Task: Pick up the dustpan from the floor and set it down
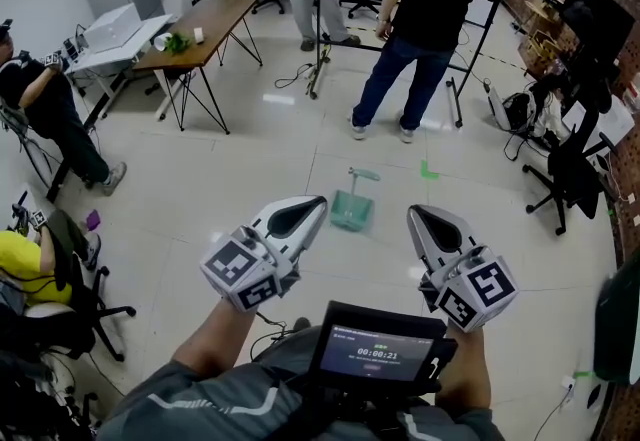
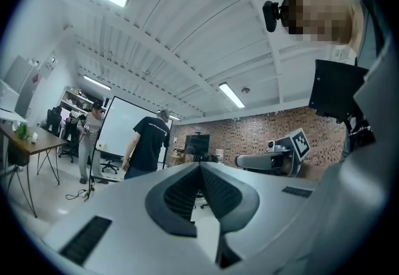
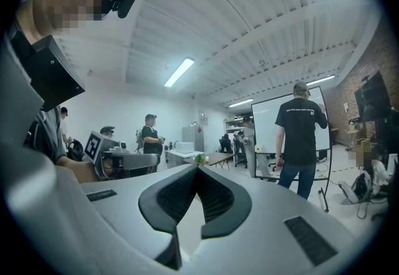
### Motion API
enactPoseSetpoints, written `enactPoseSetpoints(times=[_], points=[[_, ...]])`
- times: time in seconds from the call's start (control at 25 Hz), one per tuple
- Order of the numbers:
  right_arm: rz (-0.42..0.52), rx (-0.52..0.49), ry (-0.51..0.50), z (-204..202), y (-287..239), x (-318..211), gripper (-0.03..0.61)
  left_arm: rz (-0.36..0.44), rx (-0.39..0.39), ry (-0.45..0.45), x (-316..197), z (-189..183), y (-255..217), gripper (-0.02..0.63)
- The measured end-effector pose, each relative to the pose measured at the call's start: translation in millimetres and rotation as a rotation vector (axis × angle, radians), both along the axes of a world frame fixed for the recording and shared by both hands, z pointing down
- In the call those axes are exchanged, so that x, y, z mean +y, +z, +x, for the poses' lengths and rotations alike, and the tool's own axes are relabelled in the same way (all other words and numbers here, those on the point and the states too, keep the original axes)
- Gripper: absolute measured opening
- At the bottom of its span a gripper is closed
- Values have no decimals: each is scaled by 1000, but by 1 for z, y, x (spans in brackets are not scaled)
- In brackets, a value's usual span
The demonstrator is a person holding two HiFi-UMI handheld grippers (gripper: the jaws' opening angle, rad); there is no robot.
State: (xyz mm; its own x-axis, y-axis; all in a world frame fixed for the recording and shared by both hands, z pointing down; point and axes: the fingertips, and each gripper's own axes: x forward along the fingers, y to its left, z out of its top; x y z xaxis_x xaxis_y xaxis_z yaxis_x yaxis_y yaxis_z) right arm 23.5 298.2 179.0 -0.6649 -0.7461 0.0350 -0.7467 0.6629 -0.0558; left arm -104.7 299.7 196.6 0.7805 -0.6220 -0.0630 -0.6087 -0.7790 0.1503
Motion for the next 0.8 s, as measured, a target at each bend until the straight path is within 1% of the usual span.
enactPoseSetpoints(times=[0.24, 0.48, 0.68, 0.8], points=[[-2, -3, 1, 20, -4, 11, 16, 18, -1, 4, 10, 18, -7, 23], [-1, 0, 2, 23, 4, 20, 15, 10, 6, -1, 18, 20, 2, 23], [1, 3, 8, 18, -1, 26, 17, 7, 10, 1, 25, 14, -2, 23], [0, 2, 8, 25, -2, 24, 15, -2, 8, -1, 23, 20, -2, 23]])
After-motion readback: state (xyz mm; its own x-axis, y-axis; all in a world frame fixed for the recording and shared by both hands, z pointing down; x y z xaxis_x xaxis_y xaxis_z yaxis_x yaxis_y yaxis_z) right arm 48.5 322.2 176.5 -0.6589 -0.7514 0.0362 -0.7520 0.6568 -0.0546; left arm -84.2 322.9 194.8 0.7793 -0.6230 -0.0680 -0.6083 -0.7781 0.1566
